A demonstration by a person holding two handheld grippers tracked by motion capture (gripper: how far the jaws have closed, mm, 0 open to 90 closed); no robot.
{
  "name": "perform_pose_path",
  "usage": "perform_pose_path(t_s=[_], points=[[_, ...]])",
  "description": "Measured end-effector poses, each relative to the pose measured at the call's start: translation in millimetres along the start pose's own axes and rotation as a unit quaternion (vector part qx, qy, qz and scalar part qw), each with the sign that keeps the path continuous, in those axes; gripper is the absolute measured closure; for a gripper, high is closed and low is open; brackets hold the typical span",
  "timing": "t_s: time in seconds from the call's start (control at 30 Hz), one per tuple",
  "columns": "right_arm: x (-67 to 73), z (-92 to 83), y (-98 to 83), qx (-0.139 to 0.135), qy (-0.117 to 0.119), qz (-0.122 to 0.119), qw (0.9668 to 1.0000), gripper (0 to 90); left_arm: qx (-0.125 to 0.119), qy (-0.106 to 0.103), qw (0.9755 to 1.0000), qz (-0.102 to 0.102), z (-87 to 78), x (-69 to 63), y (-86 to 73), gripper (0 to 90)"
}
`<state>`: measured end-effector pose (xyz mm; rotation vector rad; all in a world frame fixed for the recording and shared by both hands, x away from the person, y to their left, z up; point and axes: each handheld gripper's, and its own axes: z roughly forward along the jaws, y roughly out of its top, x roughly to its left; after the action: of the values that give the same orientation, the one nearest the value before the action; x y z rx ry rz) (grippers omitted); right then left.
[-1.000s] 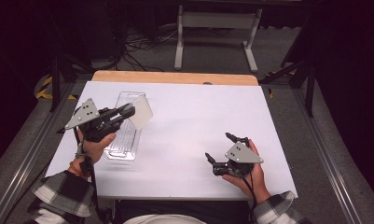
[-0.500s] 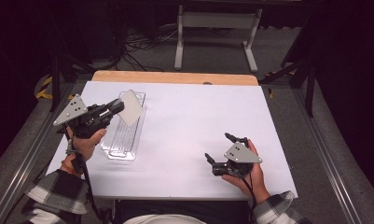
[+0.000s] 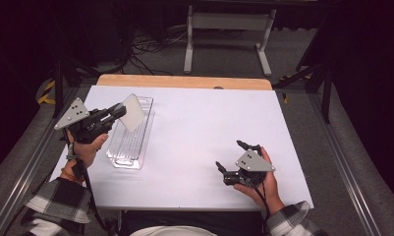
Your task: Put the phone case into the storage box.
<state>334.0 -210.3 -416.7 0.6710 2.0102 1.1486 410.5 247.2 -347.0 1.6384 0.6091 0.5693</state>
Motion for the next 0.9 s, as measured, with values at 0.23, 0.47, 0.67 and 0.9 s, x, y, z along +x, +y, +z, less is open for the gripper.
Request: perform_pose_path(t_s=[0.23, 0.47, 0.67, 0.9], points=[[1.8, 1.9, -0.5, 0.006, 0.011, -0.001, 0.9999, 7.9, 0.007, -0.004, 1.0000, -0.006, 4.1, 3.7, -4.9, 79.9], [2.3, 3.0, -1.1, 0.011, 0.016, -0.007, 0.9998, 8.1, 0.016, -0.010, 0.9998, -0.007, 9.2, 6.1, -9.2, 79.8], [2.9, 4.6, -1.6, 0.016, 0.019, -0.010, 0.9996, 8.1, 0.029, -0.008, 0.9995, -0.011, 13.8, 9.6, -14.7, 79.8], [3.5, 5.9, -2.0, 0.022, 0.023, -0.011, 0.9994, 8.1, 0.047, -0.010, 0.9988, -0.006, 25.0, 10.1, -21.6, 79.8]])
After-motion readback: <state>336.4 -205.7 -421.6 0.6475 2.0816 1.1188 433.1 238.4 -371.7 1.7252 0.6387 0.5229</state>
